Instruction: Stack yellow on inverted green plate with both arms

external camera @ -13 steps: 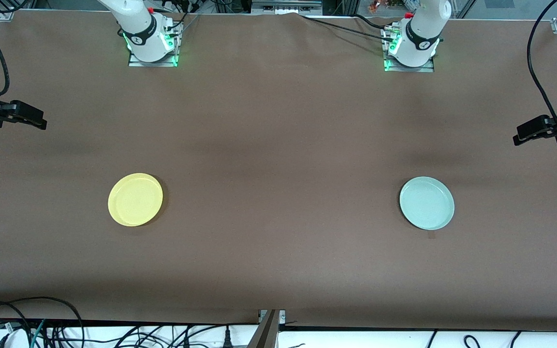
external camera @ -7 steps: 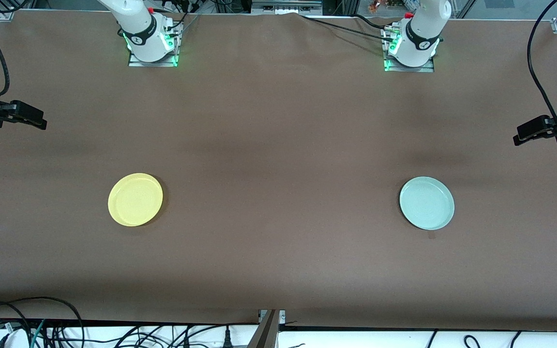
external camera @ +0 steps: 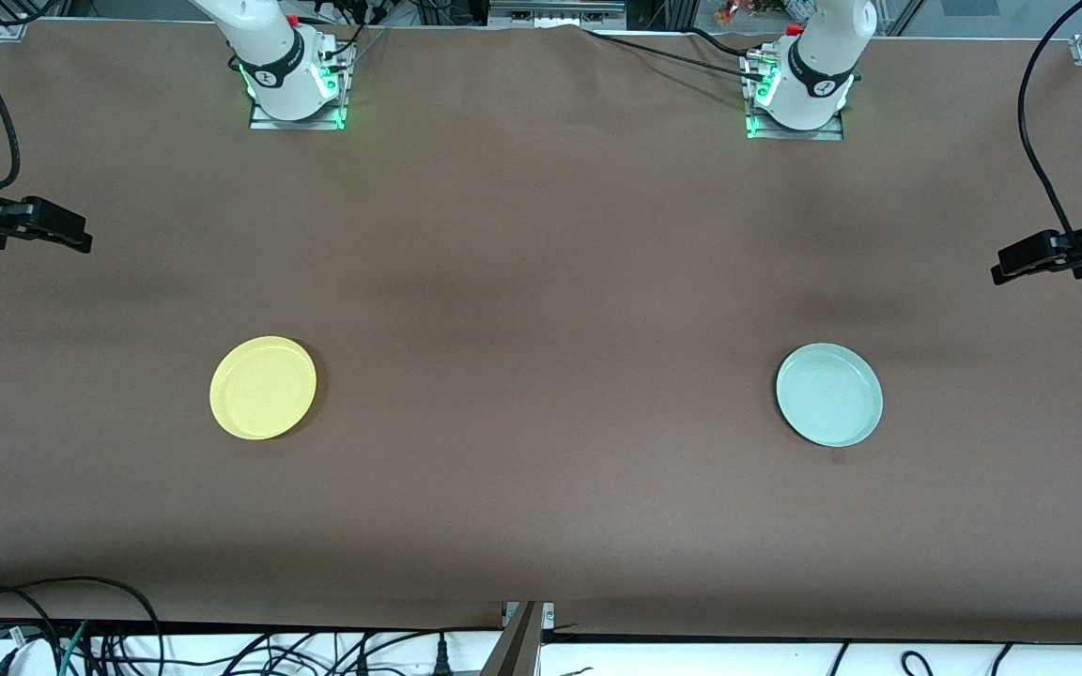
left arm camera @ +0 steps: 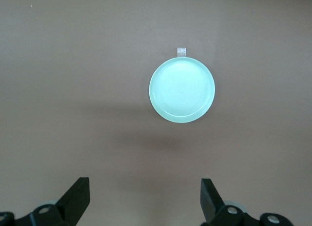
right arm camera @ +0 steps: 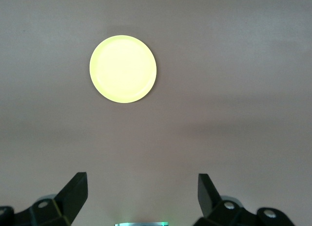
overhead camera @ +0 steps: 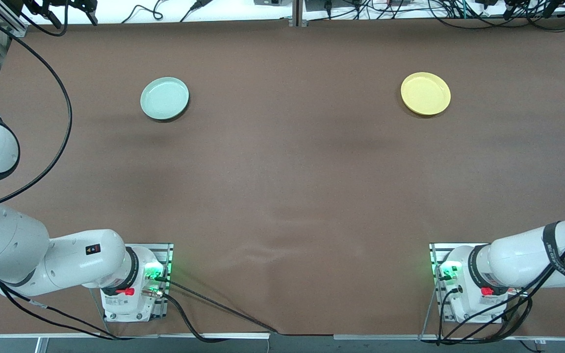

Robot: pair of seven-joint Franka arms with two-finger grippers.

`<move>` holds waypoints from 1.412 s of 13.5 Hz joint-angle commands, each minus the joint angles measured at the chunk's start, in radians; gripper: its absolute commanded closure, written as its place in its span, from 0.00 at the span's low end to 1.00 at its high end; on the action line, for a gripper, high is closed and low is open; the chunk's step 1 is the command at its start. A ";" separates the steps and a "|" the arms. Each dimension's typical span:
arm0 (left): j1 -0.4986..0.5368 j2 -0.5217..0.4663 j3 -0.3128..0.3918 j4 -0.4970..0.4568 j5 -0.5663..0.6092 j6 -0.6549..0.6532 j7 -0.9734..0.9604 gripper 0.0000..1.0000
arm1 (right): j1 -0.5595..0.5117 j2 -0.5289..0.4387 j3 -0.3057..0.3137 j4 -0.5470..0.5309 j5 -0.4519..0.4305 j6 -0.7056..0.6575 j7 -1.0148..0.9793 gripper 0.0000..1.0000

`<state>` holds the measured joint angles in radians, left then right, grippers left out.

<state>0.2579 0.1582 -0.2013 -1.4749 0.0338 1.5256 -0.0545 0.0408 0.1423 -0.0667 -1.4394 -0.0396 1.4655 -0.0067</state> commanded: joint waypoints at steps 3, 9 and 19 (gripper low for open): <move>-0.006 -0.022 -0.029 -0.028 0.101 -0.007 0.012 0.00 | -0.012 0.011 0.005 0.020 0.004 -0.002 -0.004 0.00; 0.004 -0.019 -0.043 -0.073 0.100 0.010 0.016 0.00 | -0.012 0.011 0.005 0.020 0.004 -0.002 -0.004 0.00; 0.063 0.193 -0.040 -0.450 0.084 0.712 0.019 0.00 | -0.010 0.013 0.005 0.020 0.004 0.002 -0.004 0.00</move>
<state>0.3135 0.2678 -0.2361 -1.9358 0.1131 2.1645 -0.0424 0.0398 0.1469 -0.0670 -1.4384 -0.0395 1.4718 -0.0068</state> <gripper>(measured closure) 0.000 0.000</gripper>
